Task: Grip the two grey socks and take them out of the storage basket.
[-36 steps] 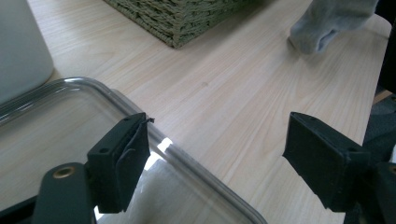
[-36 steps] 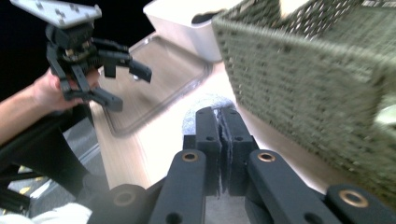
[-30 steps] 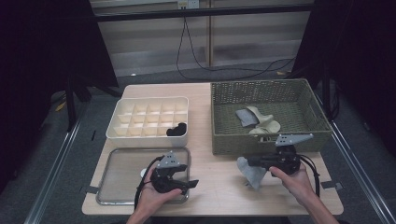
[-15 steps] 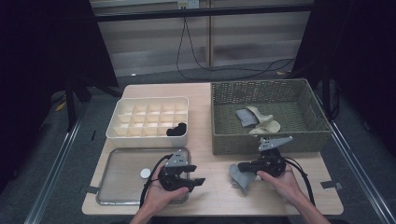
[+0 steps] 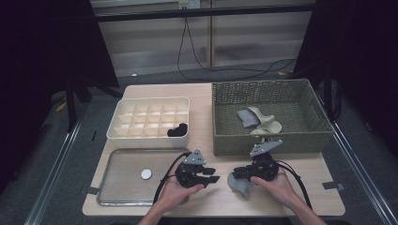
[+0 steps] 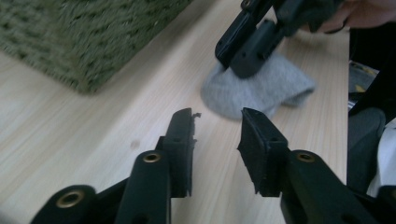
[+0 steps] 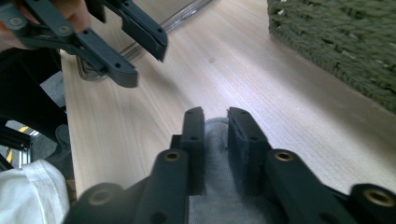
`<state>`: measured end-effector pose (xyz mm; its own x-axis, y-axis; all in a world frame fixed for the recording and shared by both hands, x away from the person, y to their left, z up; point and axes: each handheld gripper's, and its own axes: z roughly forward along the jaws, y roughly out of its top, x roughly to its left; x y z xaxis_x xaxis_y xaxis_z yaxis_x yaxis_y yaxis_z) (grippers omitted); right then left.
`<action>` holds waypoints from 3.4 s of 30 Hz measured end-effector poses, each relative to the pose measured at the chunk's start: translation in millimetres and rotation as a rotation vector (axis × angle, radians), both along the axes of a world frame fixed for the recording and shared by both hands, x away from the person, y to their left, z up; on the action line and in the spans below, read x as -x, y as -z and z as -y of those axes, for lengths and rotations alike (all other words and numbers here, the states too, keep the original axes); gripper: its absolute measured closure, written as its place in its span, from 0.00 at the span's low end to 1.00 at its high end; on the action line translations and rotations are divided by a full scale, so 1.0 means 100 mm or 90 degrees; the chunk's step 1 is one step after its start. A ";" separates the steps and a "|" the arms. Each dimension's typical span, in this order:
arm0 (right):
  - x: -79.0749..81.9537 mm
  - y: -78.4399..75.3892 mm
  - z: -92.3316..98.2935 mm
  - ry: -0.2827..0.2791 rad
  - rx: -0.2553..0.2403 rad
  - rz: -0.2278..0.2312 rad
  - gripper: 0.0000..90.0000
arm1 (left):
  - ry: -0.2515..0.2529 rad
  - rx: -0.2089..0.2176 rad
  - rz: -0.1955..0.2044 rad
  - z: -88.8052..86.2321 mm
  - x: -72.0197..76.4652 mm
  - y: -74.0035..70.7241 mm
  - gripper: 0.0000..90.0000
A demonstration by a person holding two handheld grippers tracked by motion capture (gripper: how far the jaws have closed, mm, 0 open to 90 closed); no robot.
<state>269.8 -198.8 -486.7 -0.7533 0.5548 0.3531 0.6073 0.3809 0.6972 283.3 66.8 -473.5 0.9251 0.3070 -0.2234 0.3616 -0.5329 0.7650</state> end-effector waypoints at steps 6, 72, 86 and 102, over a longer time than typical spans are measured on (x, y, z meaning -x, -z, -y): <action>0.04 -0.09 0.13 0.028 -0.023 0.006 0.70 | 0.027 -0.004 -0.008 0.23 -0.04 0.02 0.75; 0.18 -0.26 0.25 0.070 -0.043 0.039 0.98 | 0.110 -0.031 -0.030 0.55 0.07 0.17 0.87; 0.29 -0.27 0.00 0.023 -0.057 0.035 0.98 | 0.073 -0.039 -0.030 0.52 -0.01 0.26 0.83; 0.35 -0.11 -0.12 -0.017 -0.048 0.003 0.98 | 0.035 -0.045 -0.023 0.37 -0.09 0.25 0.83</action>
<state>235.1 -186.3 -475.9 -0.7689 0.5074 0.3891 0.5945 0.3433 0.7271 292.3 29.6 -498.7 0.9325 0.2730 -0.2365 0.3576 -0.6051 0.7113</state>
